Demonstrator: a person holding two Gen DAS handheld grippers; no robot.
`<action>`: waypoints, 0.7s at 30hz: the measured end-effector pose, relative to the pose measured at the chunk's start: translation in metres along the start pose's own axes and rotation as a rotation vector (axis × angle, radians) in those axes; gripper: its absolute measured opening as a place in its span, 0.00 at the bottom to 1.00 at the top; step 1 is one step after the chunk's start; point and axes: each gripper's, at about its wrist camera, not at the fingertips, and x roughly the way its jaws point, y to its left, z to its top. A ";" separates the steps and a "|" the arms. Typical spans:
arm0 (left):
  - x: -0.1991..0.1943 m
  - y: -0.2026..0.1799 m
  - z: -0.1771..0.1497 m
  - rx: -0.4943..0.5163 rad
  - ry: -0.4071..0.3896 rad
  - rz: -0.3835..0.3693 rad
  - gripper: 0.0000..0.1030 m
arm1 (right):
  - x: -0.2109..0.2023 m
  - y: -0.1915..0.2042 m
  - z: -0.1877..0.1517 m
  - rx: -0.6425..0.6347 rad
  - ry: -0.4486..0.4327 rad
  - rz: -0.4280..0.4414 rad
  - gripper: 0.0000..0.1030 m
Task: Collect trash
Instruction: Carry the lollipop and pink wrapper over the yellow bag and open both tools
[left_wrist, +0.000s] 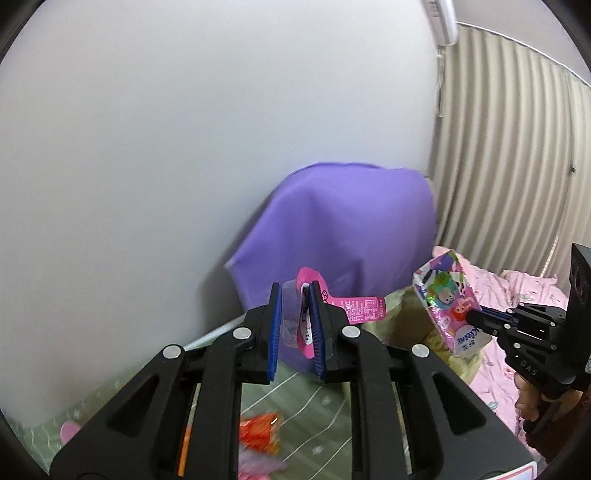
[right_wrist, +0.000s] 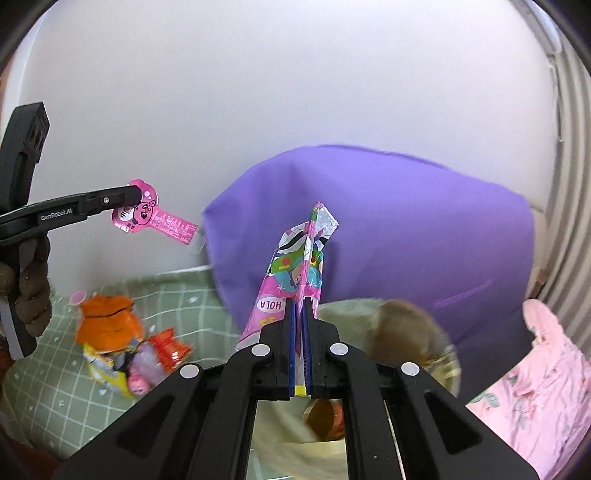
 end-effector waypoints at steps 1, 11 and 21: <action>0.002 -0.008 0.004 0.012 -0.006 -0.010 0.14 | -0.002 -0.006 0.001 0.004 -0.005 -0.011 0.06; 0.044 -0.074 0.010 0.074 0.030 -0.122 0.14 | -0.014 -0.063 -0.009 0.057 -0.009 -0.085 0.06; 0.093 -0.104 -0.008 0.058 0.137 -0.163 0.14 | 0.002 -0.090 -0.025 0.076 0.037 -0.071 0.06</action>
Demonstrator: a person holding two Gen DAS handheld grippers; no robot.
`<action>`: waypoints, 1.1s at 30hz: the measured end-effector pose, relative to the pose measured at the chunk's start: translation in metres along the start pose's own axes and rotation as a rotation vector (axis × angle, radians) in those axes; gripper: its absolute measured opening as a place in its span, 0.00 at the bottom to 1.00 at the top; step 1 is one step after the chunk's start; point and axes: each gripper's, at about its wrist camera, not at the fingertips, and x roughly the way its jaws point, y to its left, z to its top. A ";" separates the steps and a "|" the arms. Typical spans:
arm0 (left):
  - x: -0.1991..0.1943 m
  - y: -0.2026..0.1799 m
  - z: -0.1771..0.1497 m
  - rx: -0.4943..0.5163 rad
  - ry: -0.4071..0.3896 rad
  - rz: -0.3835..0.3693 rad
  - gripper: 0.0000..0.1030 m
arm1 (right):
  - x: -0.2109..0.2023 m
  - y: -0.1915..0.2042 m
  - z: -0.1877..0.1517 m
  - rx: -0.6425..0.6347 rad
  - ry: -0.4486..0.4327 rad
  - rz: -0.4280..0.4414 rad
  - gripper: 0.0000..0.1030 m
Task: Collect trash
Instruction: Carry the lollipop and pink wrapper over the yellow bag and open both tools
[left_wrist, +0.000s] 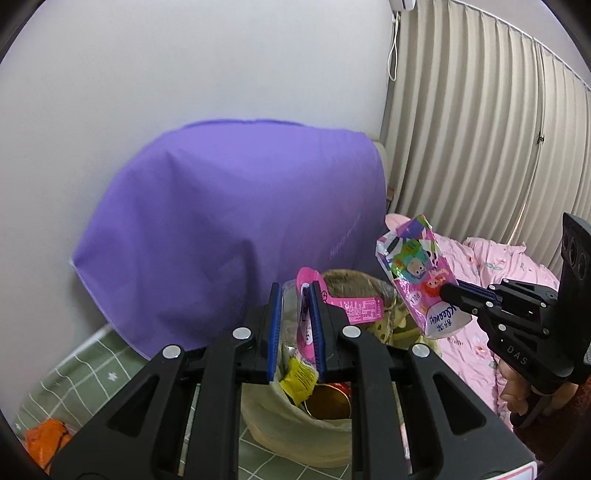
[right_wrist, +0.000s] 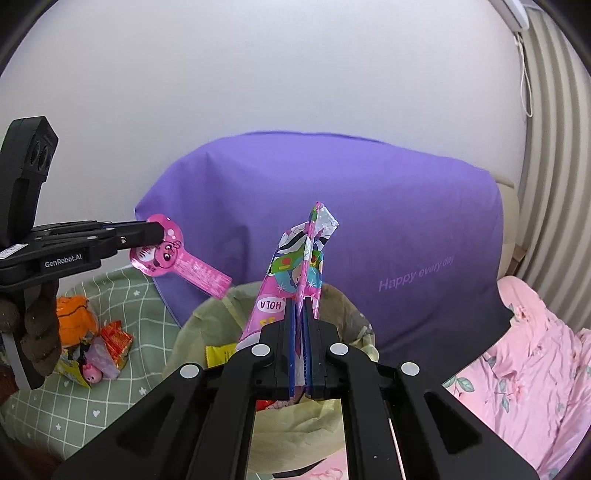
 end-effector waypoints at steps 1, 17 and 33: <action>0.004 0.002 -0.002 -0.003 0.014 -0.002 0.14 | 0.003 -0.001 -0.001 0.001 0.009 0.002 0.06; 0.057 -0.005 -0.024 -0.029 0.136 -0.019 0.14 | 0.038 -0.016 -0.025 0.031 0.113 0.035 0.06; 0.037 0.041 -0.048 -0.168 0.146 -0.028 0.31 | 0.045 -0.009 -0.037 0.033 0.174 -0.015 0.14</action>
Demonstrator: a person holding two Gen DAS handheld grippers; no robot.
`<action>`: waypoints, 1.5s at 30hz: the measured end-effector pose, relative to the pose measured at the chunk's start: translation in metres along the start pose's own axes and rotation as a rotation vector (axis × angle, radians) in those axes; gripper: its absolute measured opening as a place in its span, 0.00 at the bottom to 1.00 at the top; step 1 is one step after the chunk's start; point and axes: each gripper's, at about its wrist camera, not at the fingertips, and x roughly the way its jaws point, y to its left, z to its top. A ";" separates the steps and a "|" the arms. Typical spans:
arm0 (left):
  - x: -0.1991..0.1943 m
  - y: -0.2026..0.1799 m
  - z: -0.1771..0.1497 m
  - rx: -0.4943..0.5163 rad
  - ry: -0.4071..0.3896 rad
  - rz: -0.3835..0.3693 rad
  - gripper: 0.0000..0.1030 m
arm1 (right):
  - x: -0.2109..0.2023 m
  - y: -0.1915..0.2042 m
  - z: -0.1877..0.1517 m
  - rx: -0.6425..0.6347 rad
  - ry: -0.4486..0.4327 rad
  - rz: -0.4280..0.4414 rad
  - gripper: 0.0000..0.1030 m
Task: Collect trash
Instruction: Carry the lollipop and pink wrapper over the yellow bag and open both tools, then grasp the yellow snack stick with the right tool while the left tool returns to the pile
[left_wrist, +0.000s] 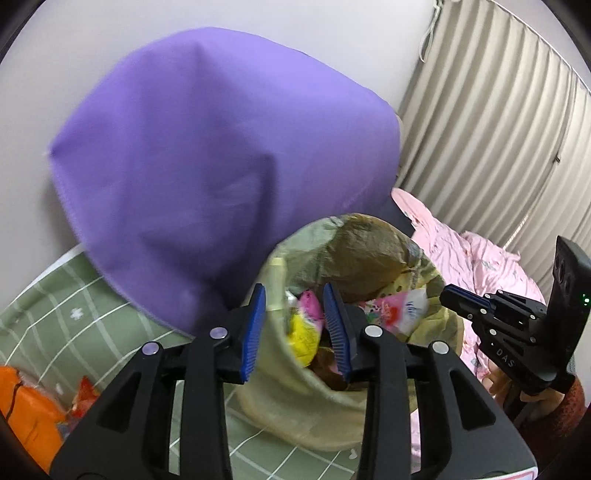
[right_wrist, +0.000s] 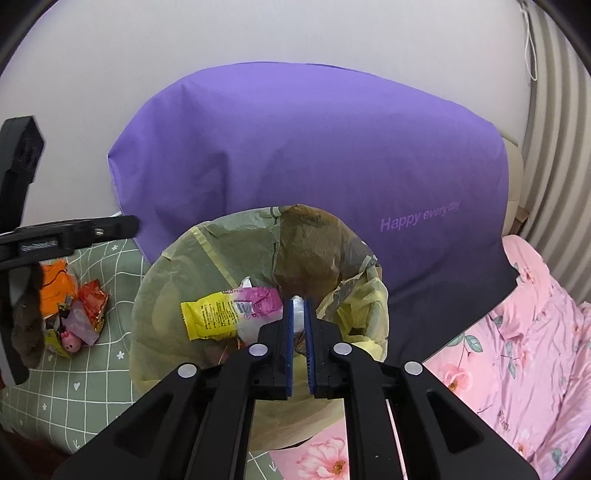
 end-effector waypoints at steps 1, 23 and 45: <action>-0.002 0.003 0.001 -0.006 -0.004 0.007 0.32 | 0.000 0.001 0.000 0.002 -0.002 0.001 0.20; -0.162 0.192 -0.113 -0.352 -0.132 0.442 0.41 | 0.020 0.153 0.011 -0.152 -0.018 0.330 0.41; -0.252 0.246 -0.212 -0.573 -0.141 0.642 0.41 | 0.057 0.373 -0.044 -0.689 0.152 0.754 0.41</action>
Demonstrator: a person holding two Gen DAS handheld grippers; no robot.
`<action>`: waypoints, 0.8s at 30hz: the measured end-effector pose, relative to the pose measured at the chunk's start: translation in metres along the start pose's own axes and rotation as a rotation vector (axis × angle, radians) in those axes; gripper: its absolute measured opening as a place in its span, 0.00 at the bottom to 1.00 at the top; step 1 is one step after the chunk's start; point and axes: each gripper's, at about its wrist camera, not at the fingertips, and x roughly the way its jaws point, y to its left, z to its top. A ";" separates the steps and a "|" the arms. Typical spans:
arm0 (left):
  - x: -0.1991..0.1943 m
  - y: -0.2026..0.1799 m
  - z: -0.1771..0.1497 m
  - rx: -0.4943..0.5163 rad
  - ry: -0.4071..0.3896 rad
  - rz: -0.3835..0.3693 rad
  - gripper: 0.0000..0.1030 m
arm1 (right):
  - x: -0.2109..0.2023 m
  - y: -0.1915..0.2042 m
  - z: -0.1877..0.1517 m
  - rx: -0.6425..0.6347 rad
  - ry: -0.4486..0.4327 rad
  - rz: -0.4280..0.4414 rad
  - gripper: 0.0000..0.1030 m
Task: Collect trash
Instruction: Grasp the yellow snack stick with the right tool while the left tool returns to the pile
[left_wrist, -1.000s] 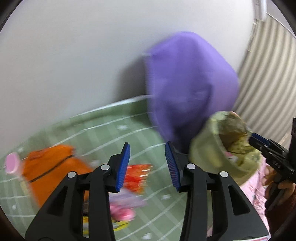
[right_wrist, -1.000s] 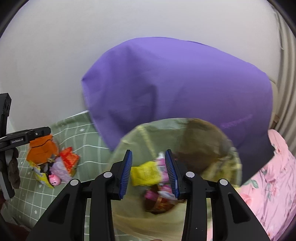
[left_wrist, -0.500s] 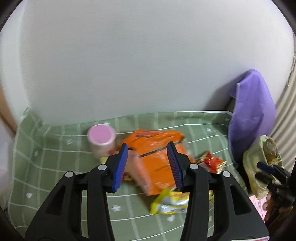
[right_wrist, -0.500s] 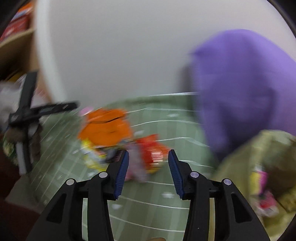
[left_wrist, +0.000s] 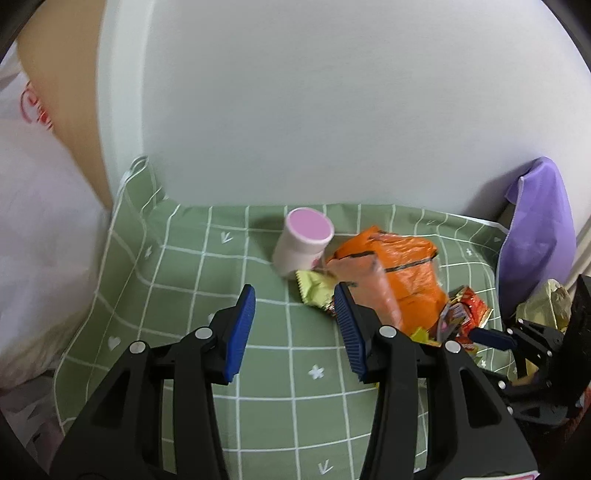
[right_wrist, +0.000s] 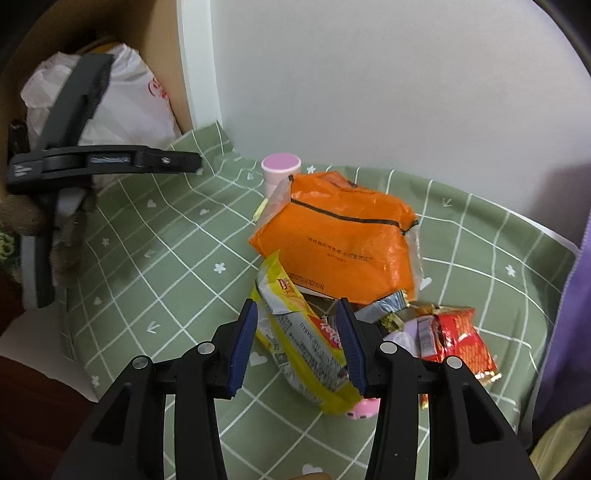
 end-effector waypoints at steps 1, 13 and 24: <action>0.000 0.002 -0.002 -0.003 0.005 0.003 0.41 | 0.003 -0.001 -0.001 -0.005 0.010 -0.001 0.41; 0.011 -0.003 -0.007 0.013 0.050 -0.013 0.42 | 0.025 -0.003 -0.008 -0.013 0.080 -0.016 0.35; 0.029 -0.030 -0.003 0.071 0.065 -0.091 0.44 | -0.039 -0.044 -0.015 0.237 -0.060 0.026 0.14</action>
